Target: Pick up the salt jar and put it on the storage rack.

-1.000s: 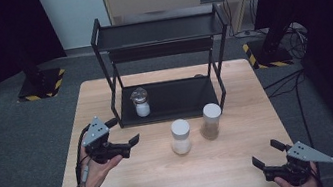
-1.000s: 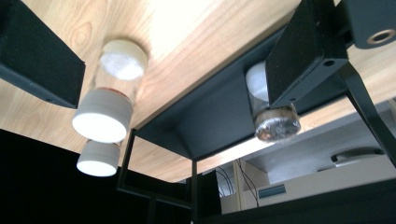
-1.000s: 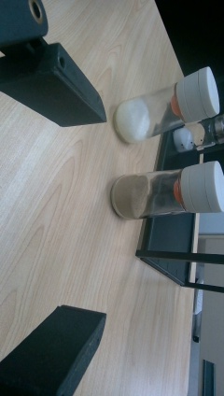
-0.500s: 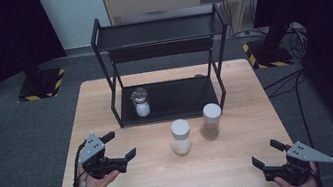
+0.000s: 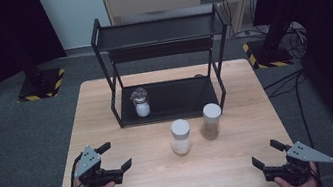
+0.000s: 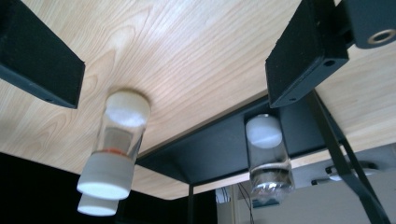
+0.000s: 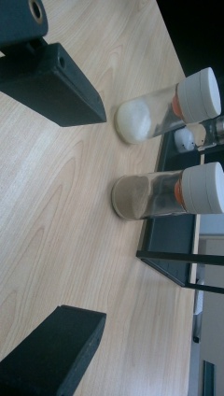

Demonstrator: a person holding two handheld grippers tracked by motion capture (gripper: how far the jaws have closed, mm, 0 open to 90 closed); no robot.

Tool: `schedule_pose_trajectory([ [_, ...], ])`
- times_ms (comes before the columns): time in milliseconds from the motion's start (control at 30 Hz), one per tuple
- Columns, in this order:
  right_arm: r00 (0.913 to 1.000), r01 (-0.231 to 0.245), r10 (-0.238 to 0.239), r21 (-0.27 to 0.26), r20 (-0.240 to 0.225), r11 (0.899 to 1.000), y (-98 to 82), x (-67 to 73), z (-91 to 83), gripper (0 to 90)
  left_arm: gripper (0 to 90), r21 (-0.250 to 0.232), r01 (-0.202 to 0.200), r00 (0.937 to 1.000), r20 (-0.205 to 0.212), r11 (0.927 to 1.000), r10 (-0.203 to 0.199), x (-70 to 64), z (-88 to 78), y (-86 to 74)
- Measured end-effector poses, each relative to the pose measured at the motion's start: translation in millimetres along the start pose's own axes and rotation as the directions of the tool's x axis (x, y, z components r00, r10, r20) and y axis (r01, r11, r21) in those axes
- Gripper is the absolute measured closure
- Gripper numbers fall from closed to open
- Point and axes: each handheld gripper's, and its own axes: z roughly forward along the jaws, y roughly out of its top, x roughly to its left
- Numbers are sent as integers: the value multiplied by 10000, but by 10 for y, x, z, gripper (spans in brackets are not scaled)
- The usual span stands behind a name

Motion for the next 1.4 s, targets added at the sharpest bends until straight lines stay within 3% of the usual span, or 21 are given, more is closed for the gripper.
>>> schedule_pose_trajectory([
  [600,10000,21,-21,6,2,10000,1,2,1,55,38,81,324,9994,-122,9994,-323,51,-43,-303],
  [1400,9999,66,-66,25,-104,10000,6,-2,12,54,23,139,306,9995,46,9994,-307,183,-91,-446],
])
